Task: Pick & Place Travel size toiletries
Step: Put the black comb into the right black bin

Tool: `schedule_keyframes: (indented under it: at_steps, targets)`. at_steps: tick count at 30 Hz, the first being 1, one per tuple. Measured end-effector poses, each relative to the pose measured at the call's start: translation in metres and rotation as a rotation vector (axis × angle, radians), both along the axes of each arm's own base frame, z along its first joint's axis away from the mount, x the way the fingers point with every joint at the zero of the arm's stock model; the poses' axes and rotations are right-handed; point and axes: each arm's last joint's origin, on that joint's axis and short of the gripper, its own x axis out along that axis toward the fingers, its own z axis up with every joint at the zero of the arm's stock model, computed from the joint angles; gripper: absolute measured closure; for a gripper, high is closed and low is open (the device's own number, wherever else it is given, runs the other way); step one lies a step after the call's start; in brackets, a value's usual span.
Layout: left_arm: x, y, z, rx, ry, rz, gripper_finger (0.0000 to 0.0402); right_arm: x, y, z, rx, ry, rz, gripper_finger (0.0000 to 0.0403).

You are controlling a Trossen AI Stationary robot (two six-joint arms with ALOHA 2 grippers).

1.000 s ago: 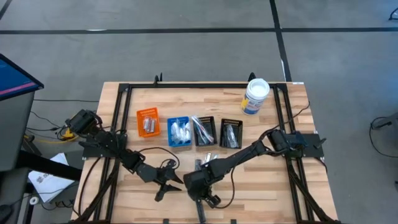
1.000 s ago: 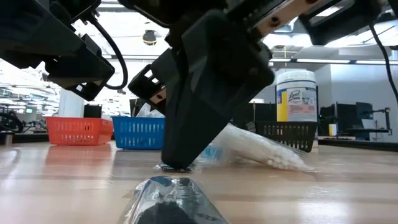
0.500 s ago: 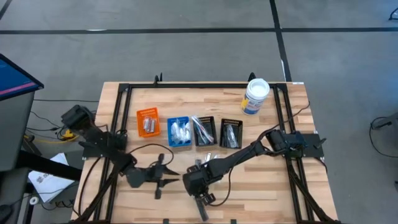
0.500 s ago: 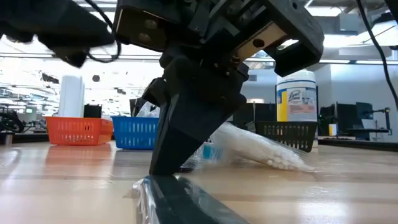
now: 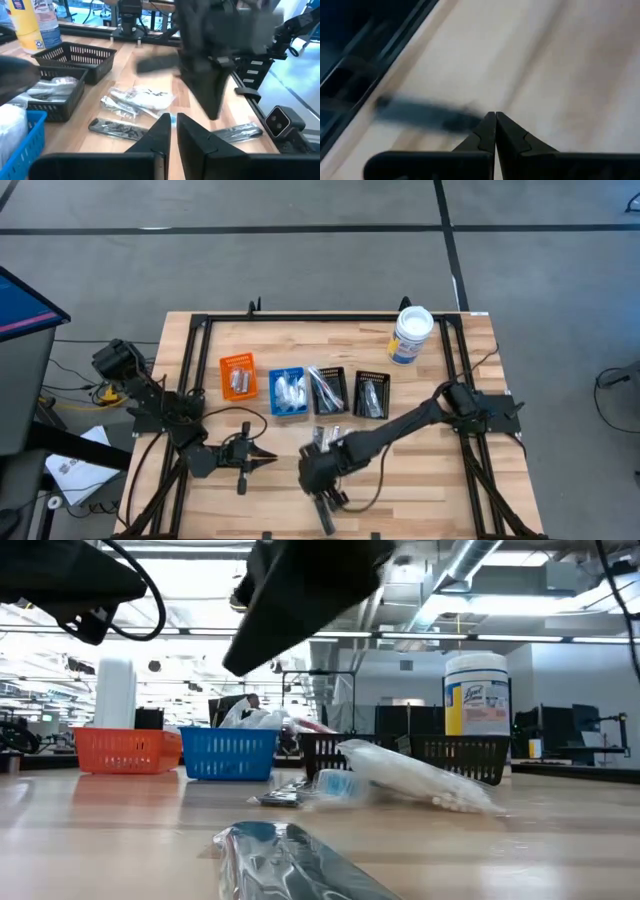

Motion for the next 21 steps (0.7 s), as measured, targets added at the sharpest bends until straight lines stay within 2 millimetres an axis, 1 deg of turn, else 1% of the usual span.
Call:
schedule_keyframes:
  at_steps: [2,5,9,10,14,18,21]
  targets:
    - [0.0,0.0,0.0,0.0,0.0,0.001,0.038,-0.005,0.006,-0.012,0.028,0.067,0.059,0.0403]
    - [0.0,0.0,0.0,-0.005,-0.005,0.002,0.0384,-0.004,0.014,-0.025,0.067,0.09,0.134,0.0403]
    - [0.001,0.0,0.001,-0.009,-0.008,0.005,0.0389,0.0,0.017,-0.041,0.137,0.127,0.151,0.0403]
    - [0.001,0.0,0.001,-0.01,-0.009,0.005,0.039,-0.001,0.018,-0.042,0.145,0.133,0.156,0.0403]
    - [0.0,0.0,0.001,-0.021,-0.01,0.005,0.0393,0.001,0.021,-0.04,0.162,0.107,0.167,0.0403]
    - [0.0,-0.001,0.001,-0.024,-0.013,0.001,0.0394,0.002,0.019,-0.04,0.145,0.103,0.15,0.0403]
    - [0.0,-0.001,0.001,-0.023,-0.012,-0.001,0.0394,0.002,0.014,-0.041,0.125,0.12,0.118,0.0403]
